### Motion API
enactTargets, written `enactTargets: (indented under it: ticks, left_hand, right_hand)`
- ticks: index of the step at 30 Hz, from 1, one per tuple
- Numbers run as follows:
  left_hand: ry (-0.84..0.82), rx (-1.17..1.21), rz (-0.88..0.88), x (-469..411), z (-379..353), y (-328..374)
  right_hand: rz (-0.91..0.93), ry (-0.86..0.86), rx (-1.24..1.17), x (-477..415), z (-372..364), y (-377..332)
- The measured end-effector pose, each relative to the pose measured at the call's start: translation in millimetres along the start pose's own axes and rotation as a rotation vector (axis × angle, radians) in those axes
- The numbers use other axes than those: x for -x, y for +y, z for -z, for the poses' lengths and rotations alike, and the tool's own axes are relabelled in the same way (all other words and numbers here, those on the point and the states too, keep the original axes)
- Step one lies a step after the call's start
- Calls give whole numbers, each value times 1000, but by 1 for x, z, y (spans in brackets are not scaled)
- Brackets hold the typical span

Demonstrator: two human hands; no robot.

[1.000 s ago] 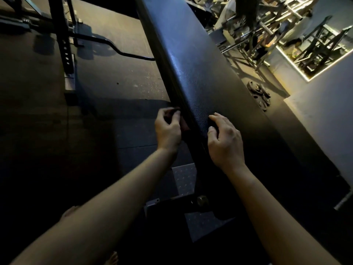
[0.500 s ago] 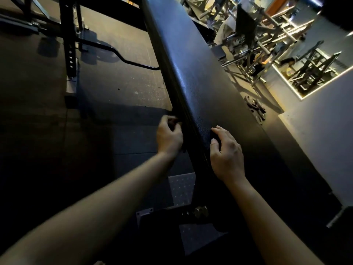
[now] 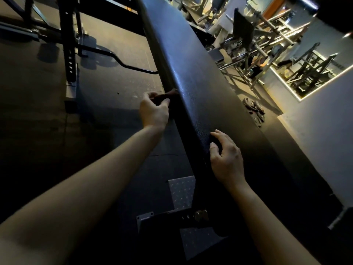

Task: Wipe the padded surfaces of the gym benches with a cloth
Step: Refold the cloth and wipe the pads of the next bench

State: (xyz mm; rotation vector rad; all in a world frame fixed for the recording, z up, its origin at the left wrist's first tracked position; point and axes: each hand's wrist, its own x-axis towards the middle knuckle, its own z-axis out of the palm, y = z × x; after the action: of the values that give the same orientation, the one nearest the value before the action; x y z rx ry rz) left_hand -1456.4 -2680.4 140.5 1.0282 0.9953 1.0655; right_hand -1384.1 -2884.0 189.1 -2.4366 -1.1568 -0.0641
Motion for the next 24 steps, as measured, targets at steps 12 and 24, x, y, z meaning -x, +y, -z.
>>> enactTargets:
  ticks: [12, 24]
  left_hand:
    - [-726, 82, 49, 76, 45, -49]
    - [-1350, -138, 235, 178, 90, -43]
  right_hand:
    - [-5, -1, 9, 1, -1, -2]
    - [-23, -69, -17, -2, 9, -3]
